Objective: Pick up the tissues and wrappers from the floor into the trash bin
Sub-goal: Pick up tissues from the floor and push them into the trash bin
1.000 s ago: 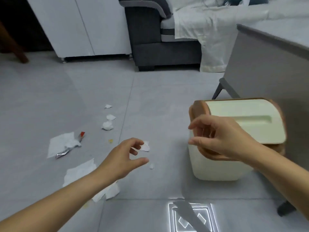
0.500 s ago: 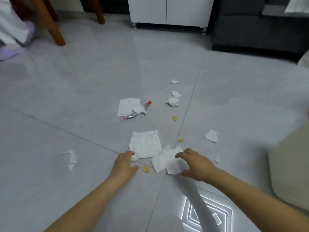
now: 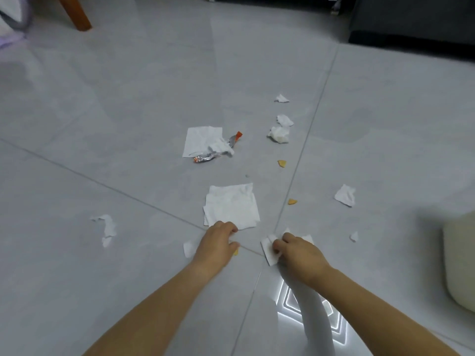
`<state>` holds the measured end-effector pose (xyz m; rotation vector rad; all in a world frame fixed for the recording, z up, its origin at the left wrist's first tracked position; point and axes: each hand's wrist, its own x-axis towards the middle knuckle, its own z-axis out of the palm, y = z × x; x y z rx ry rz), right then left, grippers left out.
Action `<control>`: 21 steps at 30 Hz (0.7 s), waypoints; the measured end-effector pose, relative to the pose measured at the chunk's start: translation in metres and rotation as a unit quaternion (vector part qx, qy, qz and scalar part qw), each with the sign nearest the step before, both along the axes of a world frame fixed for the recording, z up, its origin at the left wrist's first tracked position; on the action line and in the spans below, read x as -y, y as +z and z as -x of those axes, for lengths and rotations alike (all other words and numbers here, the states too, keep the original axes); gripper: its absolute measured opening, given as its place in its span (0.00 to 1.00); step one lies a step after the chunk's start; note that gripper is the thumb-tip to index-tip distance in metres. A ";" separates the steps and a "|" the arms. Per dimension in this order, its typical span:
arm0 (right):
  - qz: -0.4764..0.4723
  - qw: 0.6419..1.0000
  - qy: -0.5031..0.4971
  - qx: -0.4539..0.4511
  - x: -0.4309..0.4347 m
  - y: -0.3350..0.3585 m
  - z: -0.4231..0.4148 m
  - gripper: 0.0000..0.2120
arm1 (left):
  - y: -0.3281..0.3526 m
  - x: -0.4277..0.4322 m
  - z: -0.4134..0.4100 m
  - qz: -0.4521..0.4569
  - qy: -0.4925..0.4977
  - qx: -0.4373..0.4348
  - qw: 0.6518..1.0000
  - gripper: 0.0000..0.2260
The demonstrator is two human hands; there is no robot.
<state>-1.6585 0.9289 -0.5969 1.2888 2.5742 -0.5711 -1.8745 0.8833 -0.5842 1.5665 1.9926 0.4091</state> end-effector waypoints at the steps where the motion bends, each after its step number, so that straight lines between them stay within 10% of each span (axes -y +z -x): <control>1: 0.014 1.000 -0.017 -0.019 0.001 -0.001 -0.005 0.11 | -0.001 0.000 -0.002 -0.003 -0.004 0.000 1.000 0.13; 10: -0.027 0.970 -0.175 -0.165 -0.021 0.031 -0.078 0.08 | -0.001 -0.011 -0.036 -0.053 -0.018 0.028 0.998 0.14; 21: -0.009 0.957 -0.282 -0.075 -0.050 0.006 -0.138 0.06 | -0.005 -0.016 -0.059 -0.062 -0.030 0.053 0.996 0.14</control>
